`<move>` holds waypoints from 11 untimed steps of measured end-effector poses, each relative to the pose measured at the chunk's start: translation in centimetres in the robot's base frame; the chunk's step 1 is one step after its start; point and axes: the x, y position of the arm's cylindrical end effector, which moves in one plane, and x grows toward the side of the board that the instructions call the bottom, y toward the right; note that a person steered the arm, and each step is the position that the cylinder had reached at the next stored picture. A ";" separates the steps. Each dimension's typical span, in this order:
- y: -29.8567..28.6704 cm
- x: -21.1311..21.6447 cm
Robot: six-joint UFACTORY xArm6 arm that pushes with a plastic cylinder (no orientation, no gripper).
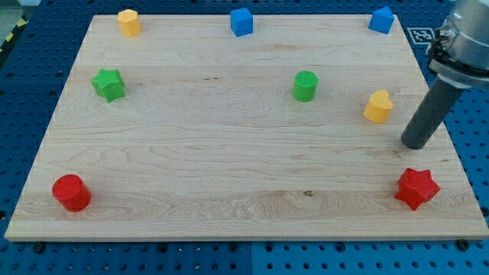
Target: Push the red star towards the left of the board
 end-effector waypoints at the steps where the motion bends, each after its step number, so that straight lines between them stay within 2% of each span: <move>1: 0.5 -2.3; 2: -0.1 -5.4; 3: -0.2 -6.5; 5: 1.2 -5.7; 7: 4.0 -2.6; 10: 4.1 -0.9; 11: 4.1 3.0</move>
